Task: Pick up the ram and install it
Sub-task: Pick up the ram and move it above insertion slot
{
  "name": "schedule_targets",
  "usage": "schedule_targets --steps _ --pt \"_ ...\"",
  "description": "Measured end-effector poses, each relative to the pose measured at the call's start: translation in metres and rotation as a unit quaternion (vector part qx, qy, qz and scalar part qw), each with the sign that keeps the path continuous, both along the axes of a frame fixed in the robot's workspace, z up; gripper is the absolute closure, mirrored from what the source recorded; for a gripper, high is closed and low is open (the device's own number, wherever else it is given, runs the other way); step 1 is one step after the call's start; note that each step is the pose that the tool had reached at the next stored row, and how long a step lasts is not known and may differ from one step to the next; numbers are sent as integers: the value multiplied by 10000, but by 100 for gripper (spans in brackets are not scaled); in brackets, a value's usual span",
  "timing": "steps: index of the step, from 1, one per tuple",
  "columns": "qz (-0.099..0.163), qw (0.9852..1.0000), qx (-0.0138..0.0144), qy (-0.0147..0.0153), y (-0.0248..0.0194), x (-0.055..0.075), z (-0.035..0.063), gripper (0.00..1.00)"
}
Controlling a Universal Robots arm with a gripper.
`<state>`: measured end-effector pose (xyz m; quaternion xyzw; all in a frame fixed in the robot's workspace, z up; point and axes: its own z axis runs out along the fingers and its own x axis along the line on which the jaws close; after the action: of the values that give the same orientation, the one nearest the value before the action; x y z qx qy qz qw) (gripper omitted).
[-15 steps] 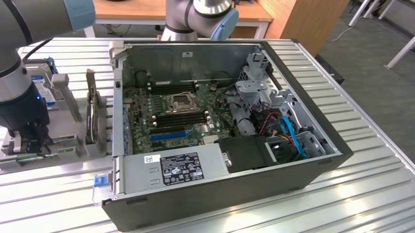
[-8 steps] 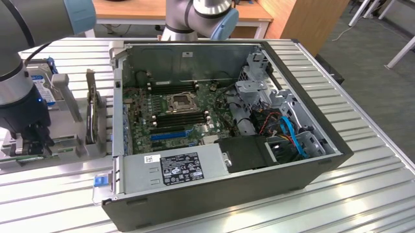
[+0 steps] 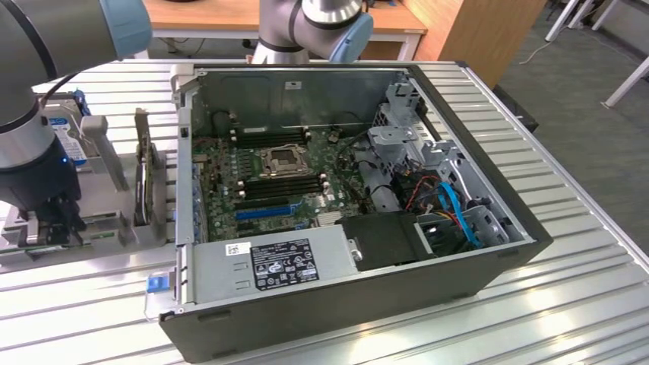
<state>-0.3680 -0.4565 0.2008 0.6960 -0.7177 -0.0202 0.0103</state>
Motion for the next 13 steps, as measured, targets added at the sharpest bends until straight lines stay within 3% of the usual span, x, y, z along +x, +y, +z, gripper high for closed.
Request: schedule_targets --steps 13 --pt "0 10000 0 0 -14 3 -17 70"
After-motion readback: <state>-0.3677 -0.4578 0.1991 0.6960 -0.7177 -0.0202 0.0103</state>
